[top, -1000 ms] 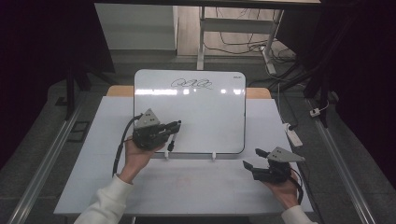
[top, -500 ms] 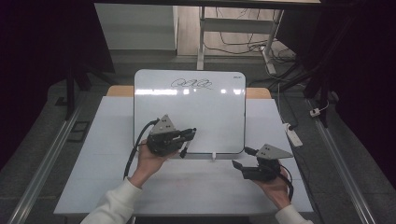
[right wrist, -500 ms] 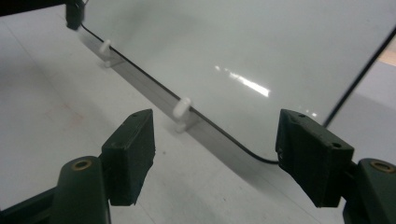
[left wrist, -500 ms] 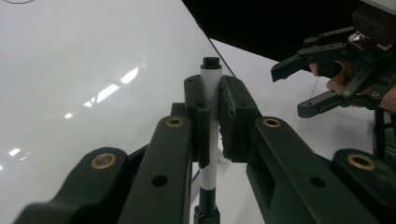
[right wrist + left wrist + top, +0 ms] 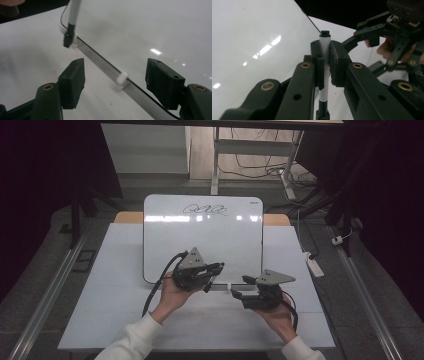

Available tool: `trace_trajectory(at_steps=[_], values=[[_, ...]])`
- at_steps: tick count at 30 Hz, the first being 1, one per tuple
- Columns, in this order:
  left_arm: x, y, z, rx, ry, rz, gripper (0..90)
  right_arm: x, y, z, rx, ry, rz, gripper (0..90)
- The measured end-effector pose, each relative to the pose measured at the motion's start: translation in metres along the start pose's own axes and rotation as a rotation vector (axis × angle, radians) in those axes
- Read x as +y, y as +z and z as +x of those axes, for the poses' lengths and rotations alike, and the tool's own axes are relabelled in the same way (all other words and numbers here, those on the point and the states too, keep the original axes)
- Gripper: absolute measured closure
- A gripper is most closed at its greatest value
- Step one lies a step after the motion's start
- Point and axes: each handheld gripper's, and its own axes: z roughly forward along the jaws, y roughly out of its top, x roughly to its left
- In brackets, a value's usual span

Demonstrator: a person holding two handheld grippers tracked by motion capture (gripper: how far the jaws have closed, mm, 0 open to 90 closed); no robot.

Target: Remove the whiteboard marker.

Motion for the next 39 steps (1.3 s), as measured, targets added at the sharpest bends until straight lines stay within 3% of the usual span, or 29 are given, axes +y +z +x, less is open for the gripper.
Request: trace_trajectory(at_steps=[7,17,25,28,34,39], values=[[0.003,0.01,-0.008,-0.004,0.024,0.011,81.3,0.013,0.019,0.014,0.076,0.019,0.012,38.3],[0.005,0.015,-0.014,-0.002,0.046,0.017,81.3,0.022,0.038,0.02,0.126,0.082,0.054,53.7],[0.006,0.018,-0.017,-0.004,0.055,0.018,81.3,0.024,0.044,0.02,0.129,0.123,0.078,64.1],[0.007,0.019,-0.018,0.0,0.062,0.02,81.3,0.022,0.047,0.019,0.139,0.15,0.094,72.8],[0.007,0.02,-0.02,0.008,0.073,0.017,81.0,0.022,0.048,0.016,0.127,0.182,0.103,76.7],[0.006,0.021,-0.02,-0.017,0.066,0.022,79.4,0.022,0.049,0.016,0.119,0.181,0.107,77.1]])
